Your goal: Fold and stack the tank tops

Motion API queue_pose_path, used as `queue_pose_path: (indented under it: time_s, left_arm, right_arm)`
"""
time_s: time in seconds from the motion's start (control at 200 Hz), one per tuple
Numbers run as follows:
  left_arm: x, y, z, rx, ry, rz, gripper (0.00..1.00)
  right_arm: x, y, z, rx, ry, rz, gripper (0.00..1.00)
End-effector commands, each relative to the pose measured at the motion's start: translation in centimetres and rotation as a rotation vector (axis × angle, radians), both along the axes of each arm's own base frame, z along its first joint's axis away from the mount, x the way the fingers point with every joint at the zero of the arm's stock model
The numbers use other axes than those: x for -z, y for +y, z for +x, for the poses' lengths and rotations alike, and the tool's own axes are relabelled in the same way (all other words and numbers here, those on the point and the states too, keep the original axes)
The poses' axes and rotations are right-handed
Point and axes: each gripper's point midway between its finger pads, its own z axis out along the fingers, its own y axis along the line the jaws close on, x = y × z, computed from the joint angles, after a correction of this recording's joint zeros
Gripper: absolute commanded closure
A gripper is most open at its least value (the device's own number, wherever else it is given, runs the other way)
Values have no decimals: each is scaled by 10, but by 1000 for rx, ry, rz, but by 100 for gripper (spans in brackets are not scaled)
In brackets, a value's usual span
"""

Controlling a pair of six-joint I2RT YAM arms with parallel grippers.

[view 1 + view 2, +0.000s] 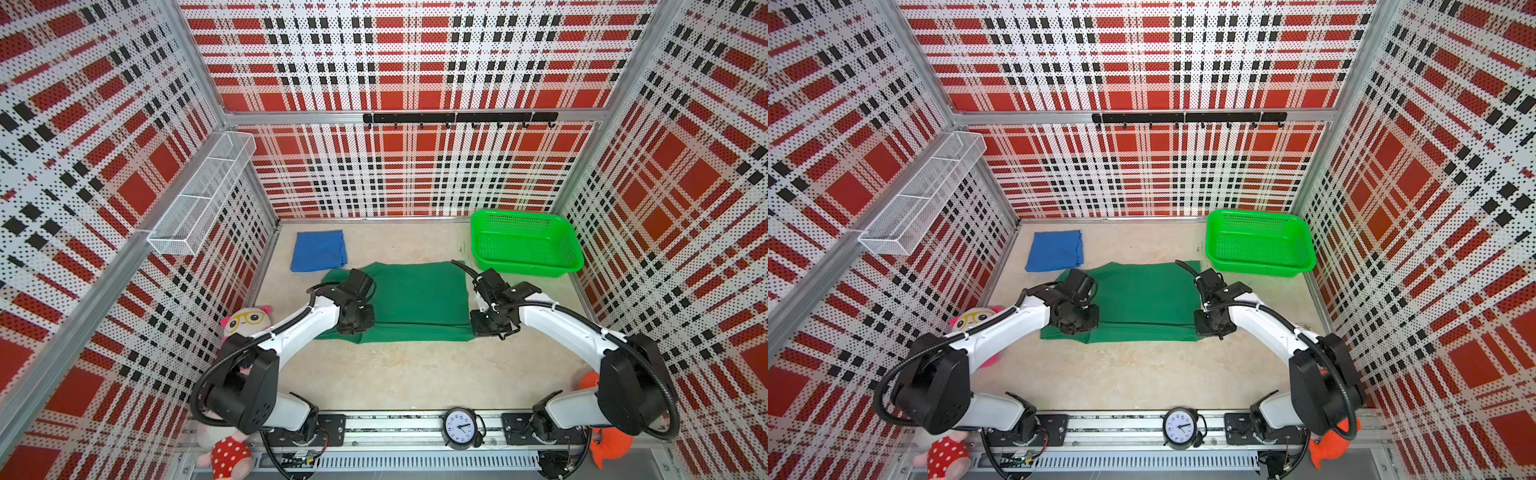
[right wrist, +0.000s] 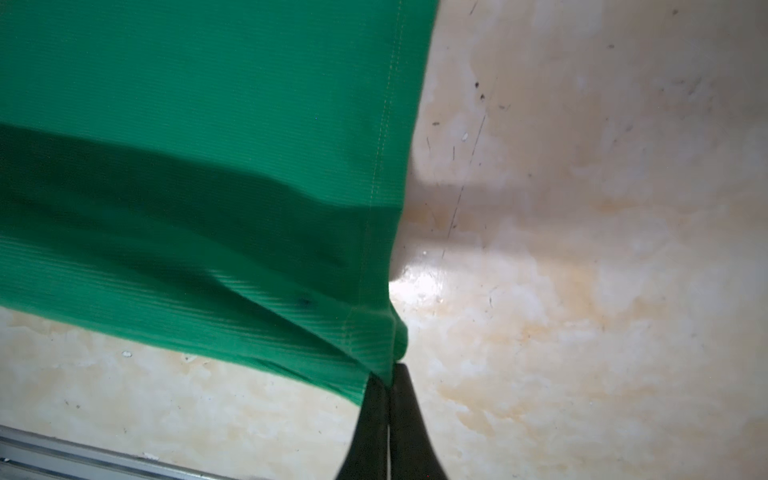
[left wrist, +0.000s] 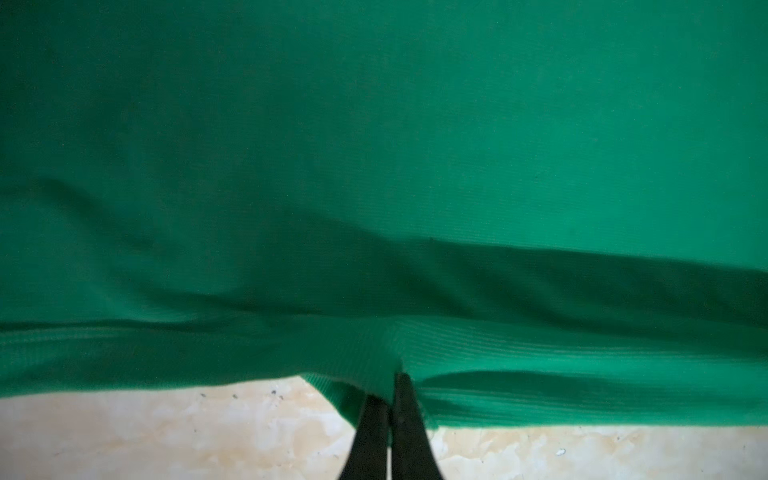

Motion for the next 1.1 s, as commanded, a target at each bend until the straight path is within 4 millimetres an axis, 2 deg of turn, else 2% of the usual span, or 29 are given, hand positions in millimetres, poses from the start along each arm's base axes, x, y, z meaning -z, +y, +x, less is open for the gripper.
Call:
queue_pose_path:
  time_s: [0.0,0.236,0.511,0.742,0.792,0.882,0.927,1.002,1.092]
  left_arm:
    - [3,8,9,67,20,73,100]
    - [8,4,39,124,33,117,100]
    - [13,5,77,149,31,147,97]
    - [26,5,97,176,51,168,92]
    - [26,8,101,174,52,171,86]
    - [23,15,110,170,49,172,55]
    - [19,20,114,166,46,179,45]
    - [8,25,119,156,29,183,39]
    - [-8,30,120,142,1,187,37]
  right_arm:
    - [2,-9,15,-33,-11,-61,100]
    - [3,-14,45,-38,-20,-83,100]
    - [9,-11,79,-40,-20,-70,100]
    - [13,-13,110,-43,-37,-68,100]
    - [12,-13,117,-45,-47,-61,100]
    - [5,-13,132,-40,-81,-44,72]
    - [0,-15,137,-30,-94,-40,66]
    - [-13,-21,144,-9,-127,-41,63]
    - [-23,-19,136,-5,-137,-16,63]
